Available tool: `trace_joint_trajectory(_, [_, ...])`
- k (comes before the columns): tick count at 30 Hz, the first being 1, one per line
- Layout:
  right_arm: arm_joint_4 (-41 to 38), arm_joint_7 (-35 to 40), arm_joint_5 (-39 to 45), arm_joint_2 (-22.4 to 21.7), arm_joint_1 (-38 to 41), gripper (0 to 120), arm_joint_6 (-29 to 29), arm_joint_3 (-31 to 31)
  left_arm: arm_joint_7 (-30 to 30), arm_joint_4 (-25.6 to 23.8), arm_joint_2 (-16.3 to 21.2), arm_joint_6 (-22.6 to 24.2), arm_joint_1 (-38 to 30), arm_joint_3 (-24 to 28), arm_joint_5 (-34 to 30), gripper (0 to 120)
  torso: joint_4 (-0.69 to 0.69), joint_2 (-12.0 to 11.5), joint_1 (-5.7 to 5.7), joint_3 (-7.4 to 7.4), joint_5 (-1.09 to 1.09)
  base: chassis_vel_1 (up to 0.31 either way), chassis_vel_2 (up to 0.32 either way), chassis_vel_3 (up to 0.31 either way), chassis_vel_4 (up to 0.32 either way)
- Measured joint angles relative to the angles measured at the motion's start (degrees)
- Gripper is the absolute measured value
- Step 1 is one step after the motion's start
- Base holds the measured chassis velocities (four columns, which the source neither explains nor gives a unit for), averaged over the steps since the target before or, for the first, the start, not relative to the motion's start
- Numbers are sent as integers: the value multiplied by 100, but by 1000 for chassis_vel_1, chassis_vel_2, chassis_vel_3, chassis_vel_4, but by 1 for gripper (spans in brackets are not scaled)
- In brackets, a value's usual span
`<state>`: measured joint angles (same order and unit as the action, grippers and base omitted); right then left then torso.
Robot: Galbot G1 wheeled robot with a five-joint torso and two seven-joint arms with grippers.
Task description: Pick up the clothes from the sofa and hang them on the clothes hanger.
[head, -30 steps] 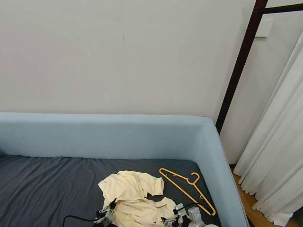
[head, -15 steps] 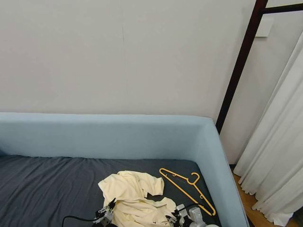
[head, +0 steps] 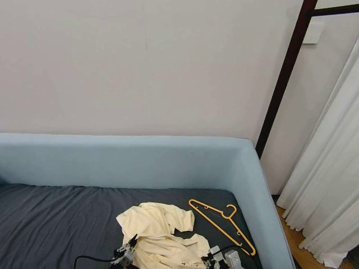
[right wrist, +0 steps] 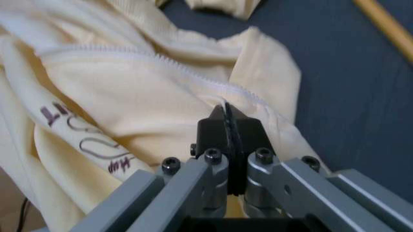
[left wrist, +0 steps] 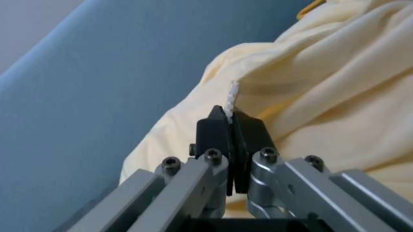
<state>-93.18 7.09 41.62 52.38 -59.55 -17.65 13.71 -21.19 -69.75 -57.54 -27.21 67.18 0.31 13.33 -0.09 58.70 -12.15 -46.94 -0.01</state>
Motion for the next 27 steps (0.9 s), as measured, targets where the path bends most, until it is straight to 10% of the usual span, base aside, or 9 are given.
trace_joint_trajectory(6, [-533, -36, -265, -215, -215, 0, 339, -483, 12, -670, 303, 281, 22, -20, -583, 0, 0, 0, 0, 0, -1, 0, 0, 0, 0])
trace_joint_trajectory(15, [-1778, -49, -258, -869, -461, 0, 946, -1364, 161, -3032, 1433, 1588, -105, -389, -2707, 0, -1, 0, 0, 0, 1, 0, 0, 0, 0])
trace_joint_trajectory(27, [-2399, 348, 647, -1283, 379, 0, 1250, -1702, -22, -4548, 2558, 2461, -286, -1001, -4351, 0, -1, 0, 0, 0, 0, 0, 0, 0, 0])
